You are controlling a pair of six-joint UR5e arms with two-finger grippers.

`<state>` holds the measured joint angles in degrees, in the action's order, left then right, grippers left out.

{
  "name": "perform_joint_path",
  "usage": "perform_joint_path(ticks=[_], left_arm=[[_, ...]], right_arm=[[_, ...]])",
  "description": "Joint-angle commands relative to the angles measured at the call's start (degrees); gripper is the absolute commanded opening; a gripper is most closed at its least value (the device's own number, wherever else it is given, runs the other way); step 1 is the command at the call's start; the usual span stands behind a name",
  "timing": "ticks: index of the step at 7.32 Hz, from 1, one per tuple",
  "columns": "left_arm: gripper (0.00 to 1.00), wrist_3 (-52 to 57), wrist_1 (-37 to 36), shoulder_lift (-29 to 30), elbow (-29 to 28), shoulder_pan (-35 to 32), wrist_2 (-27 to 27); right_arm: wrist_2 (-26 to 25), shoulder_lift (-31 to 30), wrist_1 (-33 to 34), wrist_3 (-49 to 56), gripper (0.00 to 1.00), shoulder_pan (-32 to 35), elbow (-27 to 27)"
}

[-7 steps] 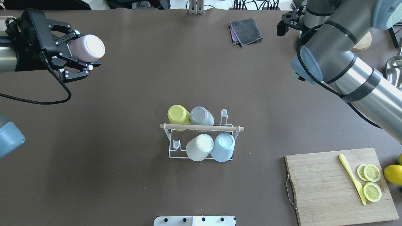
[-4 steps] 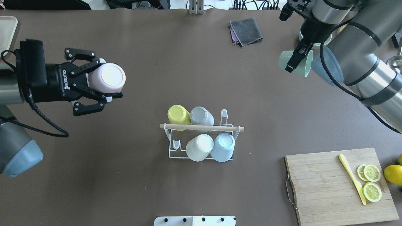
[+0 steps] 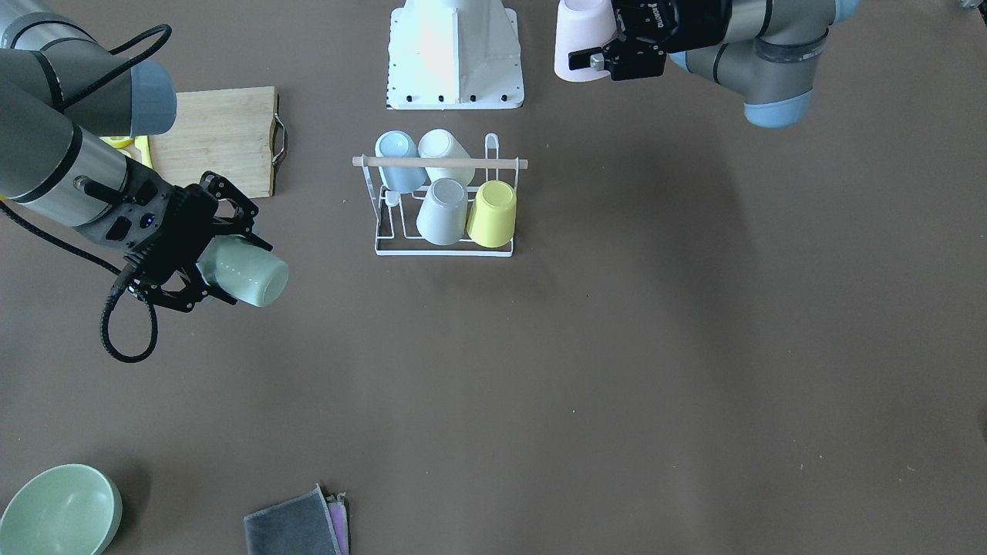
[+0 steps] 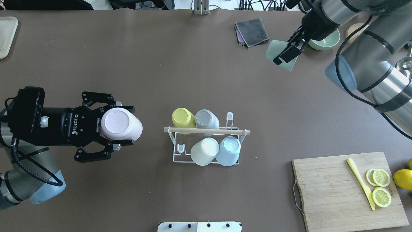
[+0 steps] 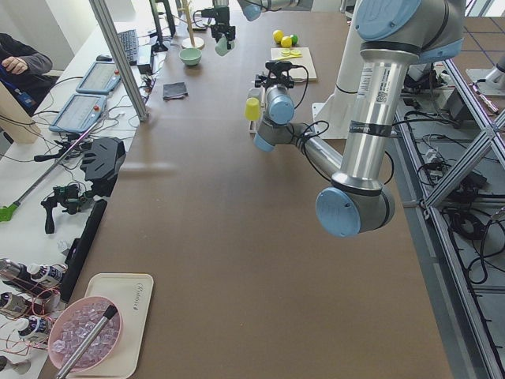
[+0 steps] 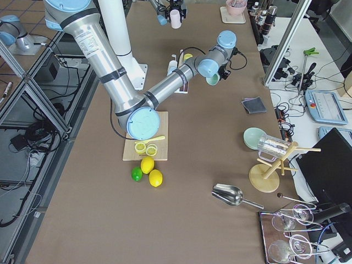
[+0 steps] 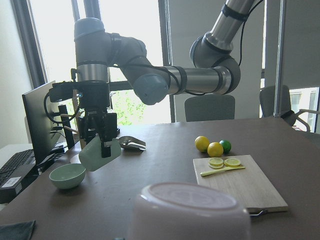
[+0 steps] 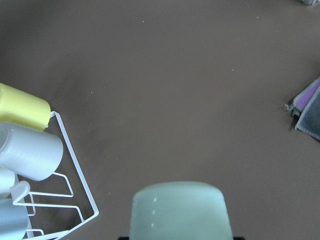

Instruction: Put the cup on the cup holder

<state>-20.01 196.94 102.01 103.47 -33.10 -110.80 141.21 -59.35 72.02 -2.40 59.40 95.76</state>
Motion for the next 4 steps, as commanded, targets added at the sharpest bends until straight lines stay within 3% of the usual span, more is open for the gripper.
perform_joint_path(ticks=[1, 3, 4], left_arm=[[0.53, -0.91, 10.19, 1.08, -6.93, 5.92, 5.77], [0.53, 0.05, 10.84, 6.59, -14.22, 6.56, 5.78], [0.53, 2.15, 10.75, 8.62, -17.04, 7.17, 5.78]], right_arm=[[0.21, -1.37, -16.64, -7.14, 0.28, -0.25, -3.80], [-0.23, -1.64, -33.27, -14.96, 0.28, -1.47, -10.65], [-1.02, -1.56, -38.56, -17.78, 0.28, -1.92, -12.25]])
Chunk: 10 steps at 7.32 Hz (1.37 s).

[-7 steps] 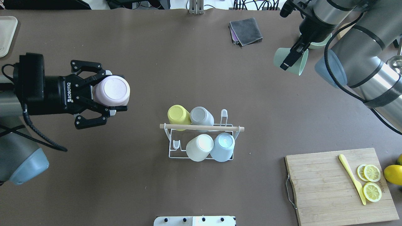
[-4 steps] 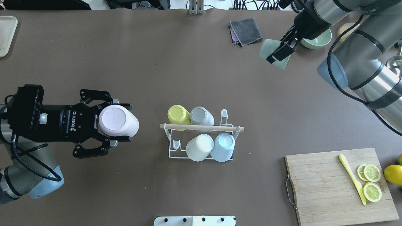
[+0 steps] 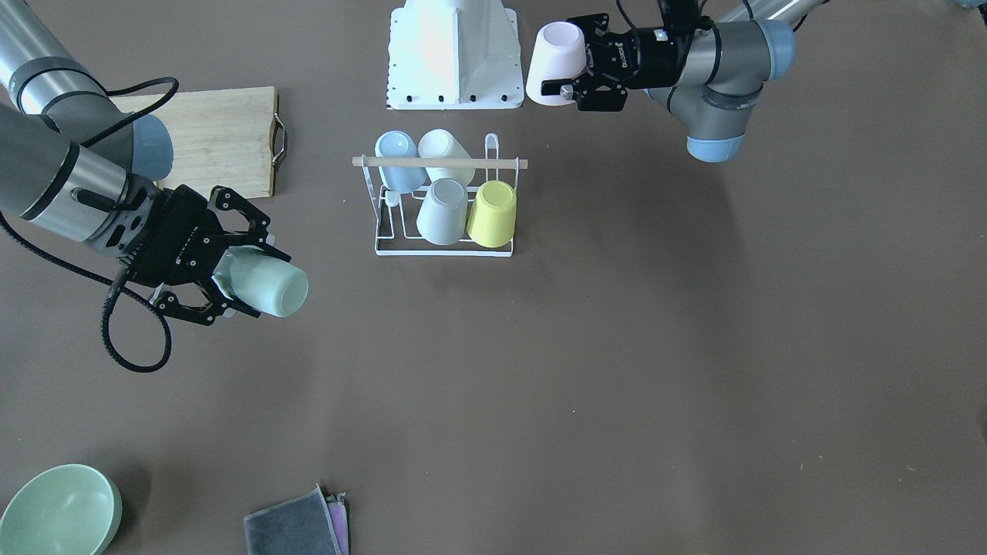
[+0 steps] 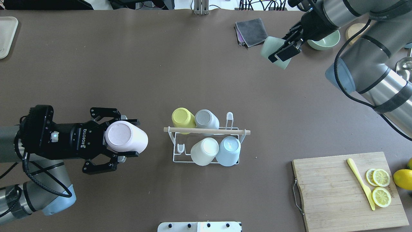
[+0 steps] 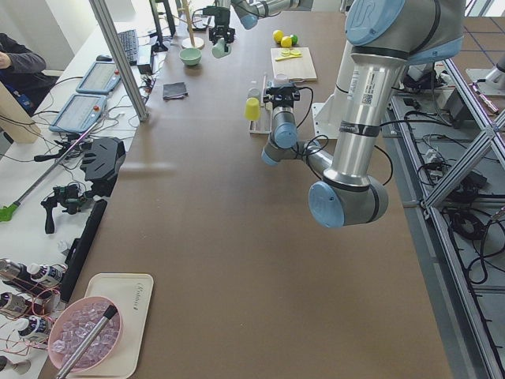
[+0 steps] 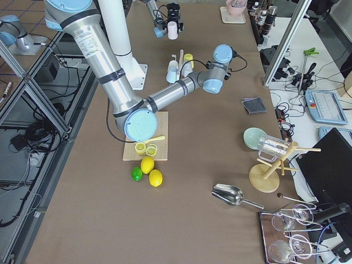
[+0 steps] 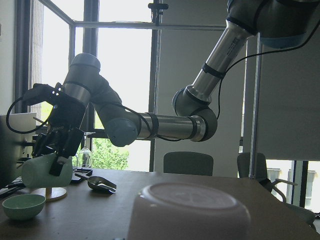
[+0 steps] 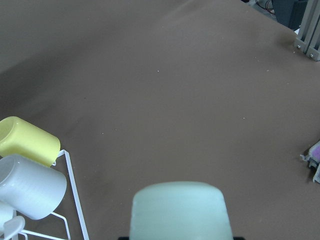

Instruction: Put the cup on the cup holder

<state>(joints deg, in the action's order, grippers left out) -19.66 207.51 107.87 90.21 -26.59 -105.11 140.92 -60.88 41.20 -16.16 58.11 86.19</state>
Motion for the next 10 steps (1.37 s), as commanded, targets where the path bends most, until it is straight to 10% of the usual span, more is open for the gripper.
perform_joint_path(ticks=[1, 10], left_arm=[[0.53, 2.52, 0.09, 3.39, -4.42, 1.71, 0.08], [0.52, 15.15, -0.35, 9.37, -12.15, 5.76, 1.21]], right_arm=[[-1.34, -0.12, -10.93, -5.97, 0.28, -0.98, -3.73], [-26.03, 0.06, -45.13, -15.57, 0.26, -13.98, -10.95]])
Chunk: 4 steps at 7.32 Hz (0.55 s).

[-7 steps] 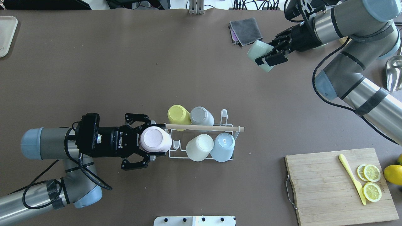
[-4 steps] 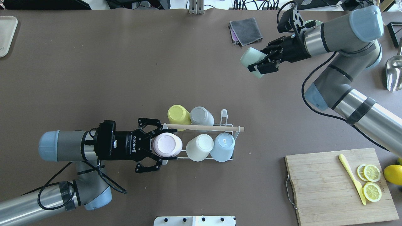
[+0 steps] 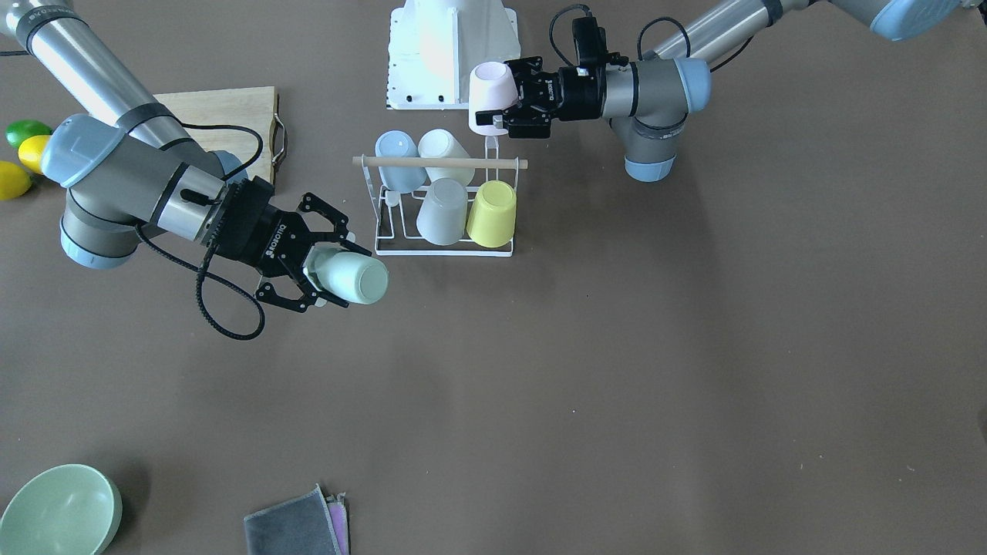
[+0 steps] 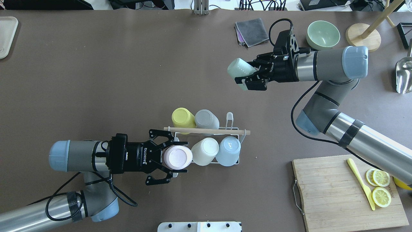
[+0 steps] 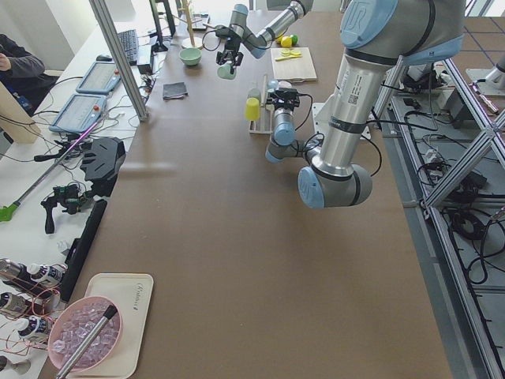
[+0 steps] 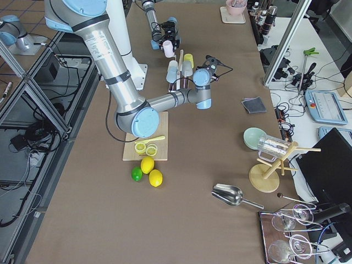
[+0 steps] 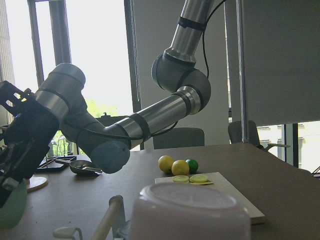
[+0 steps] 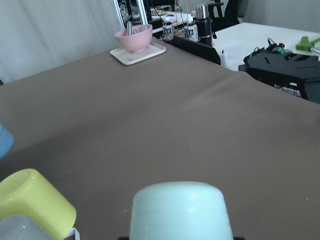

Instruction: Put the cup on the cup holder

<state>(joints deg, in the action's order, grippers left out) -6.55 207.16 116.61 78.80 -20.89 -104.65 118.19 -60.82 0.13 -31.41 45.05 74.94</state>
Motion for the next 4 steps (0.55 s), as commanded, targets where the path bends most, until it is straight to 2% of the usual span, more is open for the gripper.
perform_joint_path(ticks=[1, 3, 4], left_arm=[[0.52, 3.12, 0.08, 0.72, -0.93, 0.06, 0.94], [0.52, 5.22, 0.08, 0.73, -0.93, -0.02, 1.81], [0.52, 5.24, 0.08, 0.55, -1.02, 0.06, 1.82]], right_arm=[[-4.02, 0.18, -6.61, -0.23, 0.25, -1.45, 0.39], [-5.33, -1.13, -13.45, 0.21, 0.22, -3.20, 1.09], [-6.12, -1.23, -14.44, 0.39, 0.22, -3.30, 1.00]])
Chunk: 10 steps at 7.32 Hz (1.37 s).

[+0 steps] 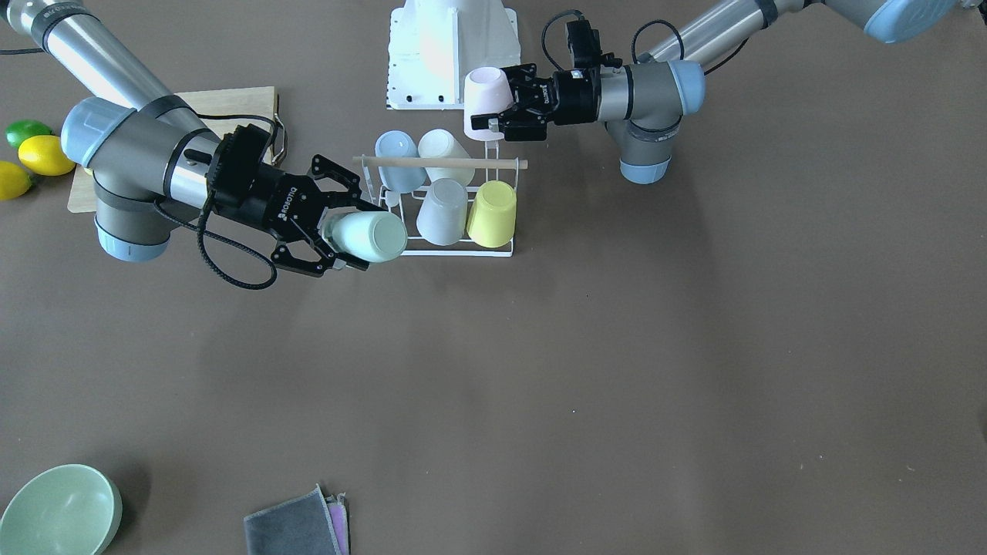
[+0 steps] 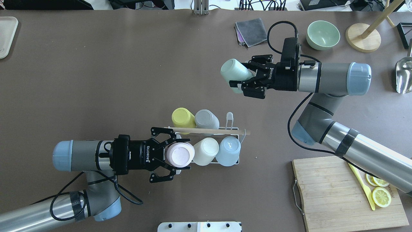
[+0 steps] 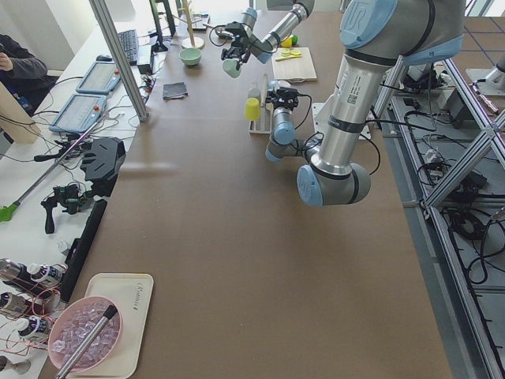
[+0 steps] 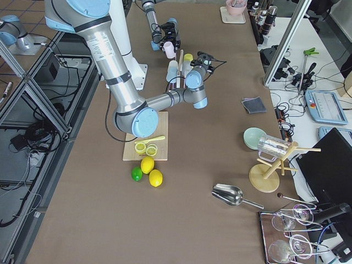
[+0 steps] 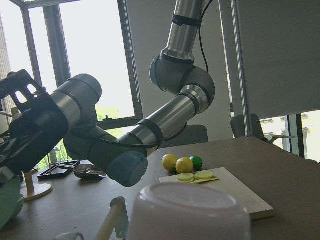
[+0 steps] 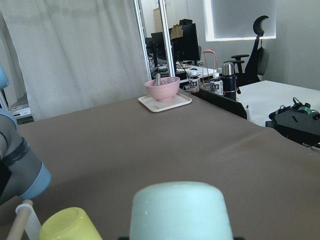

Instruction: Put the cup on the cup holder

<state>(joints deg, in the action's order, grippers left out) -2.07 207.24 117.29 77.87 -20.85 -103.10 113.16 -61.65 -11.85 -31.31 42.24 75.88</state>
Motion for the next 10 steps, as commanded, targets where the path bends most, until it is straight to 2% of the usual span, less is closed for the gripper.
perform_joint_path(ticks=[1, 2, 5, 7, 8, 10], left_arm=[[0.53, 0.93, 0.00, -0.04, -0.35, 0.02, 0.27], [0.53, 0.93, 0.00, 0.04, -1.40, 0.11, 0.53], [0.53, 1.02, 0.18, 0.05, -1.67, 0.11, 0.62], [0.53, 1.02, 0.00, 0.05, -2.02, 0.11, 1.49], [0.53, 1.02, 0.00, 0.13, -2.37, 0.11, 1.76], [0.54, 1.11, -0.17, 0.22, -2.55, 0.11, 1.77]], right_arm=[[-2.32, -0.49, -3.70, 0.63, 0.22, -0.67, 0.06], [-3.73, -0.58, -6.15, 2.55, 0.22, -1.89, -0.72], [-11.72, -1.55, -6.96, 10.90, 0.22, -8.65, 0.14], [-12.09, -1.98, -6.96, 13.28, 0.22, -9.80, 2.50], [-14.26, -2.60, -7.05, 14.60, 0.22, -11.72, 2.70], [-15.43, -4.53, -7.05, 15.22, 0.22, -13.67, 4.28]])
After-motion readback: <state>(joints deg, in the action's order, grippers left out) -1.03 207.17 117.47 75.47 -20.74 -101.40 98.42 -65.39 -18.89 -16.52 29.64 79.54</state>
